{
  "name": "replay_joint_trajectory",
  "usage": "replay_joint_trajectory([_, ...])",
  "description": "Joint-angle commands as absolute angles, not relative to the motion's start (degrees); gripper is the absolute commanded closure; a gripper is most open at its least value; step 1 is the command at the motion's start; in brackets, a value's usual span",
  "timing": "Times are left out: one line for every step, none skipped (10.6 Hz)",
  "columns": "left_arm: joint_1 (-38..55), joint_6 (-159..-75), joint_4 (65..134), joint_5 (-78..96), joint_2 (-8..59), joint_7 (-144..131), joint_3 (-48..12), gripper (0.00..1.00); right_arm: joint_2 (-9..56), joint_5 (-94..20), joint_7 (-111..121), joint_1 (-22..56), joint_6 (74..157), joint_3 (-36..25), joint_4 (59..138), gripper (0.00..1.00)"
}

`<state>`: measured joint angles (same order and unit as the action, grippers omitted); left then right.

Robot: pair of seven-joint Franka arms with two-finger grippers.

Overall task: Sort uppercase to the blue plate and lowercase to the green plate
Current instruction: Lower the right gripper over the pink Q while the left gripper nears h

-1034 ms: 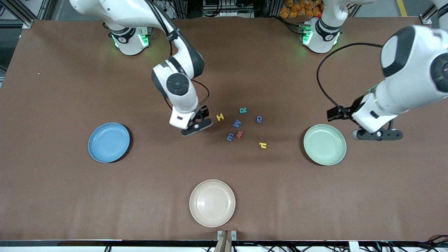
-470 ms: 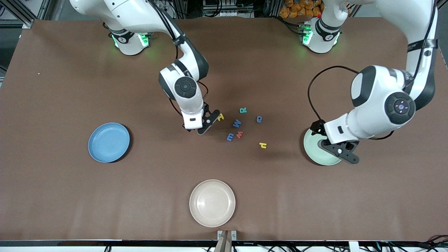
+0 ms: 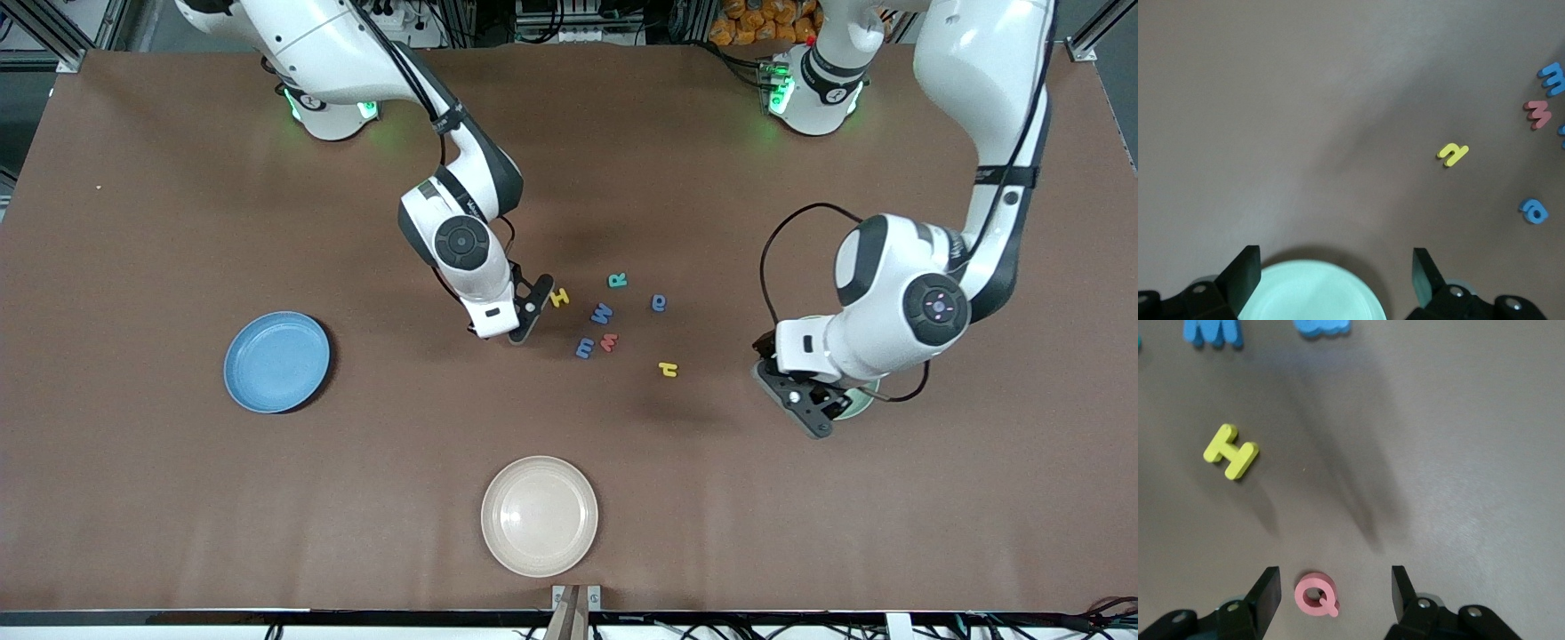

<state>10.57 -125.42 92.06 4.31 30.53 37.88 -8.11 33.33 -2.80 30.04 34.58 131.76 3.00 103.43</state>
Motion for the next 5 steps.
replay_joint_trajectory([10.72, -129.53, 91.32, 4.83, 33.30, 42.70, -9.84, 0.00, 33.22, -1.67, 35.06, 32.52, 131.92, 4.39, 104.85, 0.25])
replay_joint_trajectory([11.24, -131.73, 91.32, 4.83, 34.70, 45.33, -10.37, 0.00, 32.87, -1.58, 36.37, 32.43, 132.27, 4.39, 105.81, 0.25])
replay_joint_trajectory([11.69, -133.49, 91.32, 4.83, 35.76, 47.18, -10.55, 0.00, 32.52, -1.50, 37.87, 31.82, 134.45, 4.66, 107.73, 0.26])
replay_joint_trajectory([12.47, -134.98, 91.23, 4.75, 36.64, 48.85, -10.72, 0.00, 32.17, -1.49, 39.36, 30.34, 138.74, 6.49, 110.63, 0.26])
replay_joint_trajectory([13.35, -135.70, 91.32, 4.49, 36.82, 50.09, -11.59, 0.00, 31.99, -1.49, 39.72, 29.28, 140.87, 7.81, 112.05, 0.26])
